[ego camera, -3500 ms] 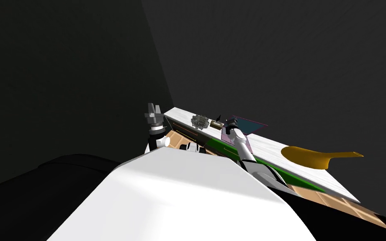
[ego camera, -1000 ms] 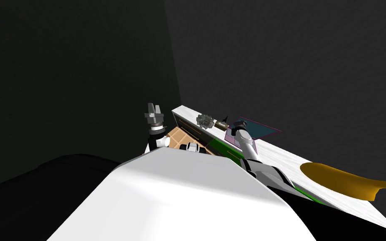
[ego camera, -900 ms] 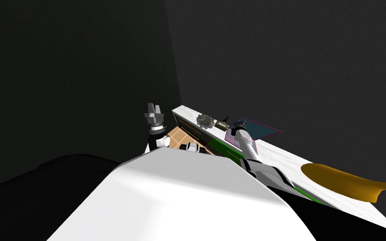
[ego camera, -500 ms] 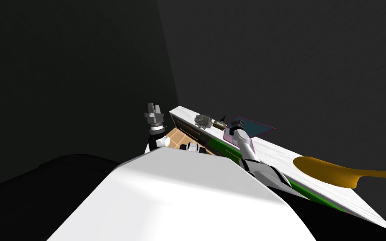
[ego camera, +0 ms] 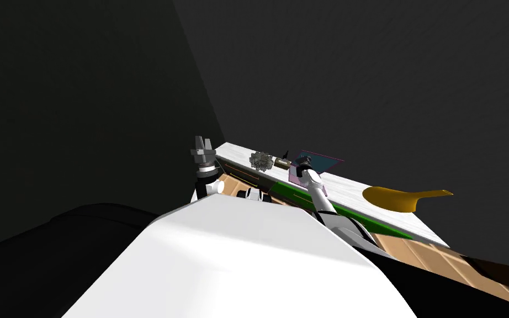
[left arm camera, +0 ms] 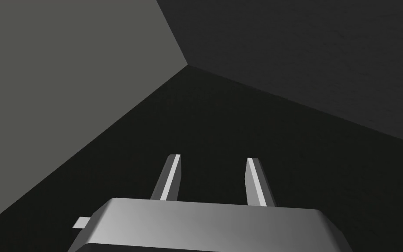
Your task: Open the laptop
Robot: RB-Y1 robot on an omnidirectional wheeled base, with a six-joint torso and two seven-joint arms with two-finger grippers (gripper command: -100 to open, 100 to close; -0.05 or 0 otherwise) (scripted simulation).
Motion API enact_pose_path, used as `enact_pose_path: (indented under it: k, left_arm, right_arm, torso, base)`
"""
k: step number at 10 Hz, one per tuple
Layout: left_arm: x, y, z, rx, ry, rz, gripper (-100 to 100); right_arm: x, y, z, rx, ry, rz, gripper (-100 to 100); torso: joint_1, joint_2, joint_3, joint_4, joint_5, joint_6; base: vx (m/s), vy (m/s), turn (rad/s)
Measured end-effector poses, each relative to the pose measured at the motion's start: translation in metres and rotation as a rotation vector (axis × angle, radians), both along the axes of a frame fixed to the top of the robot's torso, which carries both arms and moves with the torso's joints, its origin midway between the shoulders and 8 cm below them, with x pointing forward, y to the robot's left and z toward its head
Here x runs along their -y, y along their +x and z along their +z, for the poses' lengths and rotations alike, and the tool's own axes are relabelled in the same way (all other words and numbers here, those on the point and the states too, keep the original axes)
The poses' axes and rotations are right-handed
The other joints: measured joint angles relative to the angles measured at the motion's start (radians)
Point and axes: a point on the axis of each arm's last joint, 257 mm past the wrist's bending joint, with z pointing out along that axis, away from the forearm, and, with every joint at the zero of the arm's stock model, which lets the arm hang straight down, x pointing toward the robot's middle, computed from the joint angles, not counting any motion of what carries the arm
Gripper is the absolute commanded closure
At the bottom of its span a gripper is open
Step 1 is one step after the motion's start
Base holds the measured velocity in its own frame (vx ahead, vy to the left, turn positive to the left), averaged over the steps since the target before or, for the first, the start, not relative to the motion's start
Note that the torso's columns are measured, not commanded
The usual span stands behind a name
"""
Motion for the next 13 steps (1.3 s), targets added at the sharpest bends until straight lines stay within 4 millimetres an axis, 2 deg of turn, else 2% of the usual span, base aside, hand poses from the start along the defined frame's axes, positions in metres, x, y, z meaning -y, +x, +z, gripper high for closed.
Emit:
enact_pose_path:
  k: [1,2,4,5,6,7,8,13]
  left_arm:
    - [0.0,0.0,0.0,0.0,0.0,0.0,0]
    - [0.0,0.0,0.0,0.0,0.0,0.0,0]
    - [0.0,0.0,0.0,0.0,0.0,0.0,0]
    - [0.0,0.0,0.0,0.0,0.0,0.0,0]
    - [0.0,0.0,0.0,0.0,0.0,0.0,0]
    - [0.0,0.0,0.0,0.0,0.0,0.0,0]
    - [0.0,0.0,0.0,0.0,0.0,0.0,0]
    - [0.0,0.0,0.0,0.0,0.0,0.0,0]
  right_arm:
    - [-0.002,0.003,-0.001,0.003,0.005,0.007,100]
    - [-0.003,0.004,0.0,0.004,-0.007,0.012,100]
    - [-0.046,0.006,0.005,0.009,0.0,0.094,100]
    - [-0.059,0.009,0.005,0.012,-0.006,0.112,100]
    - [-0.062,0.012,0.004,0.014,-0.013,0.119,100]
    - [-0.08,0.013,0.004,0.02,-0.01,0.151,100]
    - [-0.083,0.013,0.004,0.02,-0.013,0.158,-100]
    - [-0.046,0.027,0.031,0.04,0.006,0.115,-100]
  torso:
    - [-0.001,0.002,0.001,0.001,0.0,0.0]
    - [-0.001,0.003,0.002,0.001,0.0,0.001]
    - [0.001,-0.005,-0.003,-0.001,0.0,0.001]
    - [0.001,-0.004,-0.003,-0.001,0.0,0.0]
    - [0.0,0.0,0.0,0.0,0.0,0.0]
    - [0.0,0.0,0.0,0.0,0.0,0.002]
    - [-0.001,0.001,0.0,0.0,0.0,0.0]
    - [0.0,-0.001,-0.001,0.0,0.0,0.001]
  base:
    - [-0.001,-0.001,0.032]
    - [0.05,0.01,-0.378]
    - [0.102,0.037,-0.349]
    - [0.04,0.027,-0.049]
    - [0.066,0.026,-0.256]
    - [0.037,0.02,-0.071]
    - [0.009,0.041,0.05]
    - [0.009,0.065,0.029]
